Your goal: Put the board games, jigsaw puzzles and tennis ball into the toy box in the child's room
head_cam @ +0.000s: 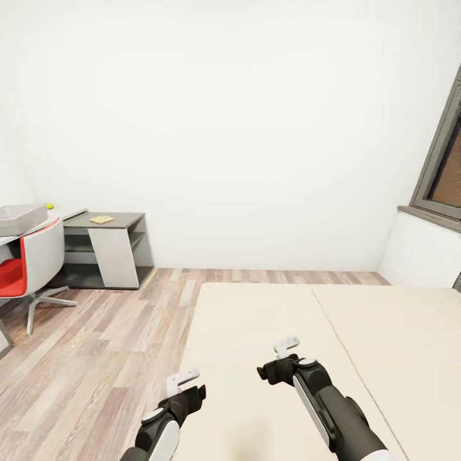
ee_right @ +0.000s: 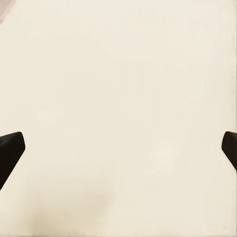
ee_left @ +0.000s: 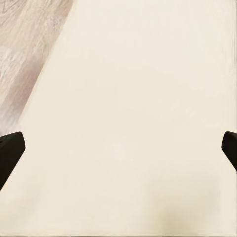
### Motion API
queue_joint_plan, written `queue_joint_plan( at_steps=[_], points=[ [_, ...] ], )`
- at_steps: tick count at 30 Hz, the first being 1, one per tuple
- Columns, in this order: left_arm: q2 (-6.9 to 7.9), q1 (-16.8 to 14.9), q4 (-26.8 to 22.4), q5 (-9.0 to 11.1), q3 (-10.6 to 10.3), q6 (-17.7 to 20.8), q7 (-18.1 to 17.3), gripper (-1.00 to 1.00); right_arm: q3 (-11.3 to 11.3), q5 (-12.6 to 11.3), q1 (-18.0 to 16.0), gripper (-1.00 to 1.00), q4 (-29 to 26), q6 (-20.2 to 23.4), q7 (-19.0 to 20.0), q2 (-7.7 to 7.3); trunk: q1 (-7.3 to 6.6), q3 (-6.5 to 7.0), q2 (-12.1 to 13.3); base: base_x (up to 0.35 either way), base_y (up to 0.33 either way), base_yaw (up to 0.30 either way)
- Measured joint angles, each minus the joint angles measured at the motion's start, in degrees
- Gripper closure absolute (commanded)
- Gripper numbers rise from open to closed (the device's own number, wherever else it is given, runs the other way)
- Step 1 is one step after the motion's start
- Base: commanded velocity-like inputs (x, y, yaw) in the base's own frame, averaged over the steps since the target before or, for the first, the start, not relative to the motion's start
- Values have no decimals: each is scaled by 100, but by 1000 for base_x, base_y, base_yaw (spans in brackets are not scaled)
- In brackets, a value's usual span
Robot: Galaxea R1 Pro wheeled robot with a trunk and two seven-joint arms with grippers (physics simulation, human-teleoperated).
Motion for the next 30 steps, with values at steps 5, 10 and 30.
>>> queue_joint_plan(
  at_steps=[5, 10, 30],
  points=[
    [0, 0, 0, 0, -2, 0, 0, -100, 0, 0, 0, -100, 0, 0, -2, 0, 0, 1, 0, 0, -304, -22],
    [0, -1, 1, 0, -1, 0, 0, -100, -1, 0, 1, -100, -1, 5, -5, 4, 0, 10, 0, 0, -304, -111],
    [2, 0, 0, -6, 0, 0, 9, -100, 0, 0, 0, -100, 0, 9, -8, 8, 0, 29, 0, 0, -304, -45]
  ],
)
